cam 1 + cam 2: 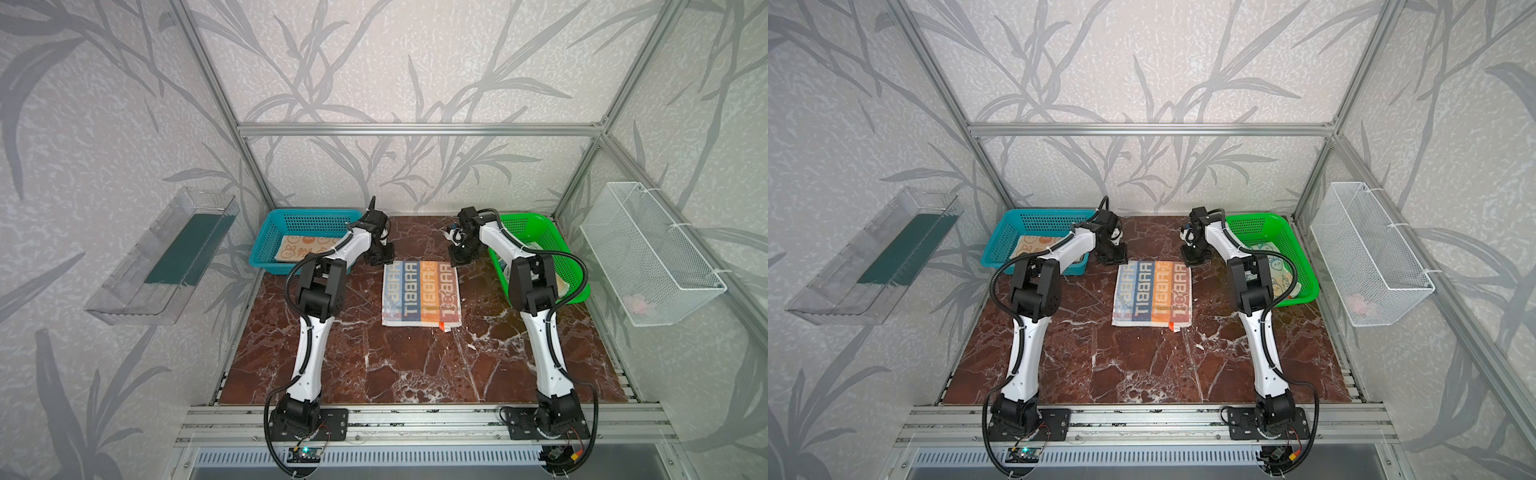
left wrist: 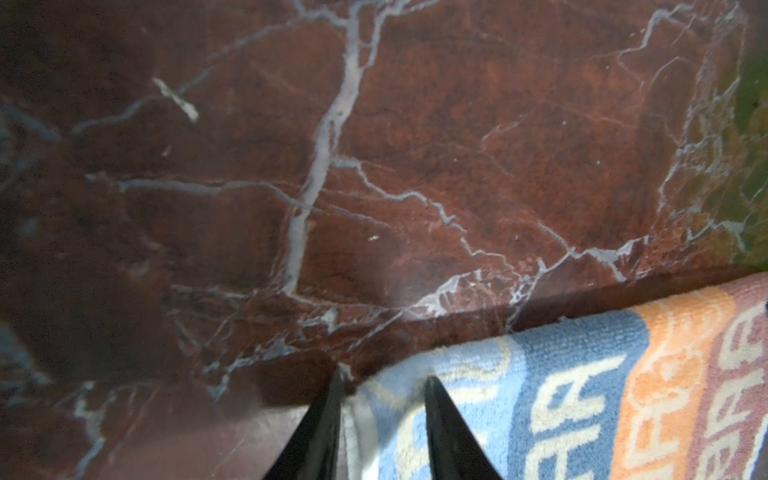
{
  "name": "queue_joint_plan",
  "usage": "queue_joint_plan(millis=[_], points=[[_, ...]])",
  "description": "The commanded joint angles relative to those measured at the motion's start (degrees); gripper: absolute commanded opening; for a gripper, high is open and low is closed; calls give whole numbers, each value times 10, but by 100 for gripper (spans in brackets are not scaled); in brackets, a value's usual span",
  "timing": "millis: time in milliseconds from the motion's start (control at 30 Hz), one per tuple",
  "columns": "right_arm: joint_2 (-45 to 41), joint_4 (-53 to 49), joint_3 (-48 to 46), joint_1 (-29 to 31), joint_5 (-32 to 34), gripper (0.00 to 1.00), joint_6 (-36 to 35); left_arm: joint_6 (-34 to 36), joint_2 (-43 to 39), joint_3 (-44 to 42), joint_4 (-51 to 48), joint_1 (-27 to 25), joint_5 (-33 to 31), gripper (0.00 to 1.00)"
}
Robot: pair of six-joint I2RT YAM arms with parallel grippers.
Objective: Fold and stack the towels
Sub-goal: 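Lower both grippers onto the striped towel's far folded edge and grasp it, then fold the grasped far edge over toward the robot with both grippers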
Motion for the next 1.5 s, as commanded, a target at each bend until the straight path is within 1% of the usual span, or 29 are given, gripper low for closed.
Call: queue_joint_plan(millis=[0, 100, 200, 467, 533, 600, 633, 800, 1000, 1167, 1333, 1467], points=[[11, -16, 7, 0, -11, 0, -2, 19, 7, 7, -23, 5, -12, 35], [10, -15, 5, 0, -10, 0, -5, 19, 16, 17, -24, 4, -4, 31], [10, -15, 5, 0, -7, 0, -5, 19, 25, 26, -29, 5, -2, 24], [10, -15, 9, 0, -12, 0, -5, 31, 24, 26, -37, 5, -10, 14], [9, -17, 12, 0, -16, 0, -5, 33, 26, 31, -39, 6, -14, 10], [6, -18, 13, -4, -28, 0, -3, 34, 26, 35, -40, 7, -14, 2], [2, -17, 12, -6, -36, 0, 0, 34, 24, 37, -40, 7, -14, 0], [-28, 3, -14, -19, -72, 0, 21, 31, 0, 37, -32, 8, -8, 0], [-64, 4, -33, -22, -89, 0, 32, 22, -50, 4, -4, 8, 5, 0], [-107, 8, -65, -23, -95, 0, 40, 19, -79, -7, -11, 8, 11, 0], [-154, 12, -106, -22, -99, 0, 49, 14, -118, -51, -1, 8, 14, 0], [-200, 26, -162, -22, -103, 0, 58, 9, -160, -98, 13, 8, 14, 0]])
